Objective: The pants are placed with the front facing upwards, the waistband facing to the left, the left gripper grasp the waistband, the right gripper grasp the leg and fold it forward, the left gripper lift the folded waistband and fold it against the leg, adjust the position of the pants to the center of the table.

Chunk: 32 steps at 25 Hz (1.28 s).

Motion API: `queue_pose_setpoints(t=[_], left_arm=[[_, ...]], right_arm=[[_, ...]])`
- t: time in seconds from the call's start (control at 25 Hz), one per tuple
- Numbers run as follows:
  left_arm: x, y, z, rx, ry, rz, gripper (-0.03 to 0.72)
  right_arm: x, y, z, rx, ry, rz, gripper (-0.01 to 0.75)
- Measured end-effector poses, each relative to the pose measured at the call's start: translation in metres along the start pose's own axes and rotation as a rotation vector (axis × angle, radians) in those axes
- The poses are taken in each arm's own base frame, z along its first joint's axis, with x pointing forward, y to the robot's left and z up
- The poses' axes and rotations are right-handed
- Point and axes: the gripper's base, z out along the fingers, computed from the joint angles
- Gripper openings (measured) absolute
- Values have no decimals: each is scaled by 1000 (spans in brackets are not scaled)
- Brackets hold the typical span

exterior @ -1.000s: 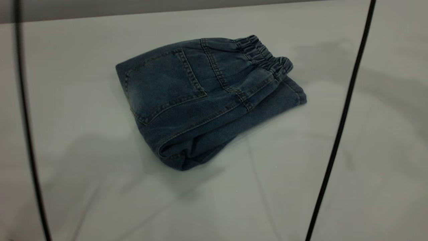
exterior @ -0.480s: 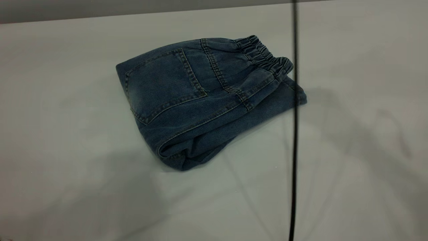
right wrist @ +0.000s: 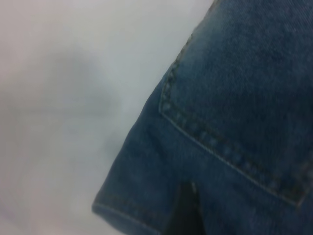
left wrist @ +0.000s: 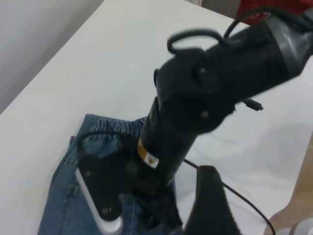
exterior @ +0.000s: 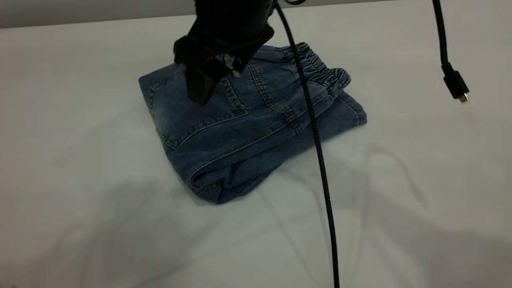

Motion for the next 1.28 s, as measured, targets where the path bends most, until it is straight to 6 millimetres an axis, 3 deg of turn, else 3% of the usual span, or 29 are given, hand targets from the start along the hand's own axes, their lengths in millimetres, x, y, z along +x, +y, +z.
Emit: queue_pose_setpoints(t=[0.4, 0.68, 1.04, 1.28], left_arm=[[1, -1, 0, 8, 11, 4, 446], [1, -1, 0, 9, 12, 11, 446], [5, -4, 0, 40, 53, 11, 446], [6, -4, 0, 48, 63, 11, 446]], right_arm=[[12, -19, 36, 180, 42, 112, 521], [24, -21, 62, 186, 83, 160, 521], [31, -17, 77, 137, 89, 311, 521], [42, -14, 78, 128, 207, 410, 521]])
